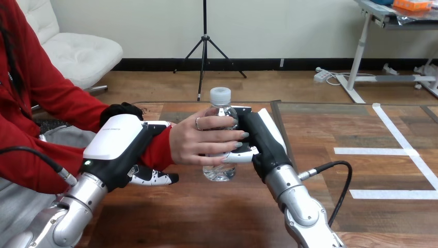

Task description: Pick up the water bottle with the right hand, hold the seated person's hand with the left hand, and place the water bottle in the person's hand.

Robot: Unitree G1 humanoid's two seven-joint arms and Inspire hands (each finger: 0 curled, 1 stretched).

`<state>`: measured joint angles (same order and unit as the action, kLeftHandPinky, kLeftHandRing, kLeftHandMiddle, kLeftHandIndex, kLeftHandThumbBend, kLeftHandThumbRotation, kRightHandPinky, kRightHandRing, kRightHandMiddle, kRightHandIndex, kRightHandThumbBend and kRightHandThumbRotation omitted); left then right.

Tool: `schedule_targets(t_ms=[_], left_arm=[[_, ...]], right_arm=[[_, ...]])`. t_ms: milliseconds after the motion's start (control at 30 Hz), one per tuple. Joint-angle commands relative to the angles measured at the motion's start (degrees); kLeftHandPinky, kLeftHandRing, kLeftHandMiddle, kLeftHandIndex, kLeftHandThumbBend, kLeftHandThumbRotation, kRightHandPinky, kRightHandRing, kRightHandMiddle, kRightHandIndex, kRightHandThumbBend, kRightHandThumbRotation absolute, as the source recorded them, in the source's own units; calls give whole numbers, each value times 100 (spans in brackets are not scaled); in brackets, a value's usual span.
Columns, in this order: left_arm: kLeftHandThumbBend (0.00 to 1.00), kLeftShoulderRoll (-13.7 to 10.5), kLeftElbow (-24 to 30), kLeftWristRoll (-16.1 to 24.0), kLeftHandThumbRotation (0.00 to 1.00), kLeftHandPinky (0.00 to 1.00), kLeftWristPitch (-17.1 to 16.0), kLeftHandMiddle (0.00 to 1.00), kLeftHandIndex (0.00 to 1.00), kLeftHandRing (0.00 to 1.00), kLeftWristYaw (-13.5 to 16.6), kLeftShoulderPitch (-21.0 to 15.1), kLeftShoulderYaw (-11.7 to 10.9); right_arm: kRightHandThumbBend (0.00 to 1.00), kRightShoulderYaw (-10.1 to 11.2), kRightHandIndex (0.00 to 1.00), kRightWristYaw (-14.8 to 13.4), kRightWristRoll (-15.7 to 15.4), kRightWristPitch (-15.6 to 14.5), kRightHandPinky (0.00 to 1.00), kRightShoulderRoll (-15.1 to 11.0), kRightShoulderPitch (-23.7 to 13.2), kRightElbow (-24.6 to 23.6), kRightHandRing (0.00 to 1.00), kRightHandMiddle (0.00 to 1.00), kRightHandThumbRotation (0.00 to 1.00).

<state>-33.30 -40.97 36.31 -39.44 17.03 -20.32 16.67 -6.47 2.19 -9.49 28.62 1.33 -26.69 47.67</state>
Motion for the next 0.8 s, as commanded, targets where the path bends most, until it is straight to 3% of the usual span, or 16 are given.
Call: schedule_targets(t_ms=[0, 767], left_arm=[[78, 279, 178, -41, 6, 45, -68, 55, 58, 52, -77, -25, 107], [78, 286, 113, -2, 6, 46, -53, 55, 58, 52, -85, -27, 26]], right_arm=[[82, -81, 41, -80, -25, 14, 27, 209, -502, -415, 32, 38, 0], [83, -82, 42, -60, -17, -74, 29, 179, -488, -407, 34, 40, 0]])
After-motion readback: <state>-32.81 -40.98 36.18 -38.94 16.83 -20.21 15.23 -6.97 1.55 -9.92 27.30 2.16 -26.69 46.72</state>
